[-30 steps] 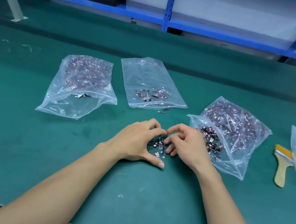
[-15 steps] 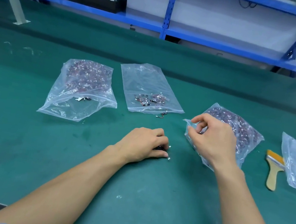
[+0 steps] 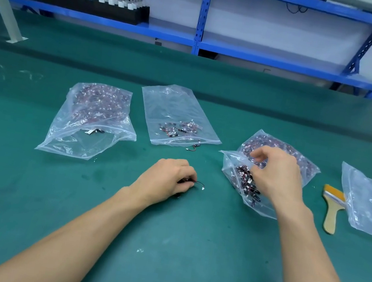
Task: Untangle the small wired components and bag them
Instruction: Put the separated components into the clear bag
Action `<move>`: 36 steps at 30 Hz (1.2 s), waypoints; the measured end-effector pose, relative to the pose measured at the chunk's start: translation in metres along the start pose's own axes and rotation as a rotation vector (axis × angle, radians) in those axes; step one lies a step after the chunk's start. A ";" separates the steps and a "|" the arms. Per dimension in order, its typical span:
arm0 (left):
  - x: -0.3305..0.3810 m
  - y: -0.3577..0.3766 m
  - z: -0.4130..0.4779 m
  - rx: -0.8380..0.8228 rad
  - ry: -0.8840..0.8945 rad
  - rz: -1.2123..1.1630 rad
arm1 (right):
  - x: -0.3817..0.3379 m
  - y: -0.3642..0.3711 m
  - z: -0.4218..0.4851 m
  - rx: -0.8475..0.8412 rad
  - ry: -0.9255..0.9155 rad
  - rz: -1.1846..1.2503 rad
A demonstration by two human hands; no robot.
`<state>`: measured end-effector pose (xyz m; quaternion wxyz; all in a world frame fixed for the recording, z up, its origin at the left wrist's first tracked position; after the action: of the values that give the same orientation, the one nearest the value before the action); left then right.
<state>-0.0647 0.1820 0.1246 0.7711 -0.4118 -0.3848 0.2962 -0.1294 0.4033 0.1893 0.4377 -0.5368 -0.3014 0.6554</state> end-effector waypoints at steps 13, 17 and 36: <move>0.077 0.038 0.096 0.034 -0.439 -0.353 | -0.014 -0.009 -0.003 0.036 -0.107 0.205; 0.080 0.039 0.100 0.071 -0.437 -0.405 | -0.015 -0.013 -0.001 0.041 -0.117 0.227; 0.065 0.020 0.074 0.160 -0.174 -0.269 | -0.008 -0.007 -0.003 0.017 -0.079 0.204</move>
<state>-0.0948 0.2722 0.1566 0.7979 -0.2666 -0.4769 0.2547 -0.1248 0.3987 0.1982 0.3608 -0.5346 -0.2565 0.7199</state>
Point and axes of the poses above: each hand's wrist, its own z-axis towards the middle knuckle, its own y-axis out of the palm, x = y × z, the point moved 7 cm from there along z, towards the middle knuckle, and after that the axes turned 8 degrees about y, right-handed, at the moved point
